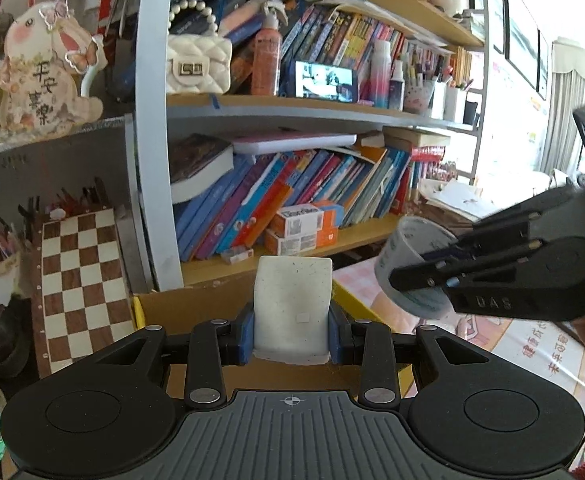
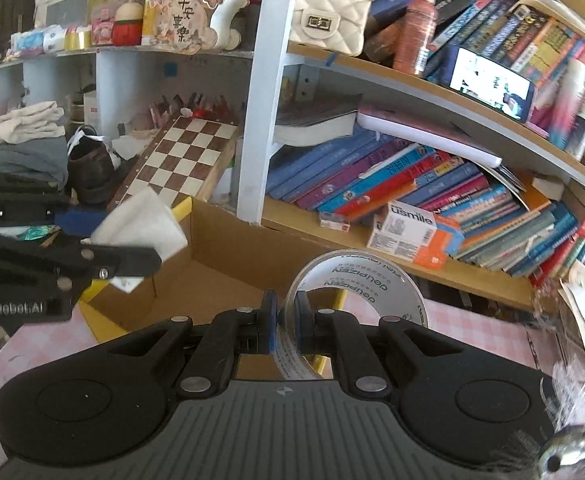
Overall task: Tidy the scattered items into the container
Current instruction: 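Lift and carry the white block with left tool while right tool carries the tape roll to the yellow box, then lower and open left tool into the box while right tool releases the tape roll inside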
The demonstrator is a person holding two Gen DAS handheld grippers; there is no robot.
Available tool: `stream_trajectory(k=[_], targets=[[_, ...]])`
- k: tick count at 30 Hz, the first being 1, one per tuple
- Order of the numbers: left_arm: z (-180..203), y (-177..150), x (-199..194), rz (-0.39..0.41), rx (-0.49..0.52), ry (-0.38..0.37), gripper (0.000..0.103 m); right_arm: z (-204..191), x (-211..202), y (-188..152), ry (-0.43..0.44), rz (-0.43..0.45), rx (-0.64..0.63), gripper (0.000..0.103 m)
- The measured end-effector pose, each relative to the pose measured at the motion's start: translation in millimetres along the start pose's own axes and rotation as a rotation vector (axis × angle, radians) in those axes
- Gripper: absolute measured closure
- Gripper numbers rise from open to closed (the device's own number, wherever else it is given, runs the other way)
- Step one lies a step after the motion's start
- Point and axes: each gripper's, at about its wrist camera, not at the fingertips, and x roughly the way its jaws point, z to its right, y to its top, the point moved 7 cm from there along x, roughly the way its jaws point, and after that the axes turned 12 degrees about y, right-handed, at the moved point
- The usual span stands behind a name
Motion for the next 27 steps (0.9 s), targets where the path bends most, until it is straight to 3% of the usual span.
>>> stream_trajectory(k=[11, 22, 27], targets=[[-16, -9, 45, -0.074, -0.02, 0.002, 0.07, 6, 45, 21, 0.047, -0.045, -0.057, 0.095], [-22, -22, 76, -0.13, -0.022, 0.019, 0.07, 0, 74, 16, 0.099, -0.103, -0.096, 0.095], [-25, -35, 92, -0.169, 0.01, 0.061, 0.07, -2, 94, 3, 0.133, -0.153, -0.079, 0.095]])
